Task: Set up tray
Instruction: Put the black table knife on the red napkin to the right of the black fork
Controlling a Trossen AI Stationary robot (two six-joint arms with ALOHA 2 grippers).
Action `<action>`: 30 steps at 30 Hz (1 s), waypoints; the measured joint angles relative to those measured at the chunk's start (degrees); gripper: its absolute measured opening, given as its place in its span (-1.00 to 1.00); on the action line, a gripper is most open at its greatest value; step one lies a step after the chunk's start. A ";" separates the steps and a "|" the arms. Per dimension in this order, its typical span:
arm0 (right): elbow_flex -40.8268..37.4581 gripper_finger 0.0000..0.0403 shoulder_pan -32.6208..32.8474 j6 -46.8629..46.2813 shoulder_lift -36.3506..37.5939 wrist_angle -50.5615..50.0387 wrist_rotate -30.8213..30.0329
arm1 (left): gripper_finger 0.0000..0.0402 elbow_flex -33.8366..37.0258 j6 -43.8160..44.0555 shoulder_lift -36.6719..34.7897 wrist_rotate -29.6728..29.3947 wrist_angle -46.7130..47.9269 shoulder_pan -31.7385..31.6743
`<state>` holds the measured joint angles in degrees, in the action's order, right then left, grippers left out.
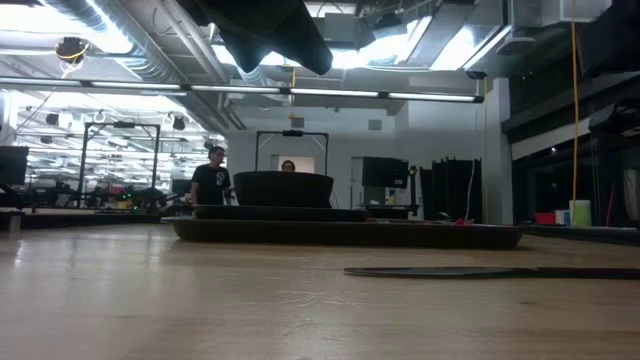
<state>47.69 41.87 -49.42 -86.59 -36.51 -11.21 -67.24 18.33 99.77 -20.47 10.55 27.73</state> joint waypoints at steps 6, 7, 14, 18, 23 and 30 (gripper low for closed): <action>-4.20 -1.00 0.06 -1.35 -0.02 3.53 0.20 | -0.98 0.00 0.44 0.00 0.00 -0.02 0.00; -4.43 -1.00 0.04 -1.29 -0.02 4.12 0.18 | -0.98 0.00 0.44 0.00 0.00 -0.01 0.00; -4.66 -1.00 0.06 0.17 -0.02 5.62 0.42 | -0.98 0.02 0.61 0.00 -0.02 -0.02 0.00; -4.90 -1.00 0.06 0.42 -0.02 6.25 0.38 | -0.98 0.02 0.61 0.00 -0.02 -0.02 0.00; -7.04 -1.00 0.65 0.23 -0.04 9.80 0.36 | -0.98 0.02 2.06 0.00 -0.02 -0.02 0.00; -7.26 -1.00 0.74 0.83 -0.04 9.94 -0.17 | -0.98 0.04 2.12 0.00 -0.04 -0.02 0.00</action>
<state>40.42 42.61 -48.58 -86.63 -26.57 -11.38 -67.20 20.45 99.77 -20.51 10.52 27.73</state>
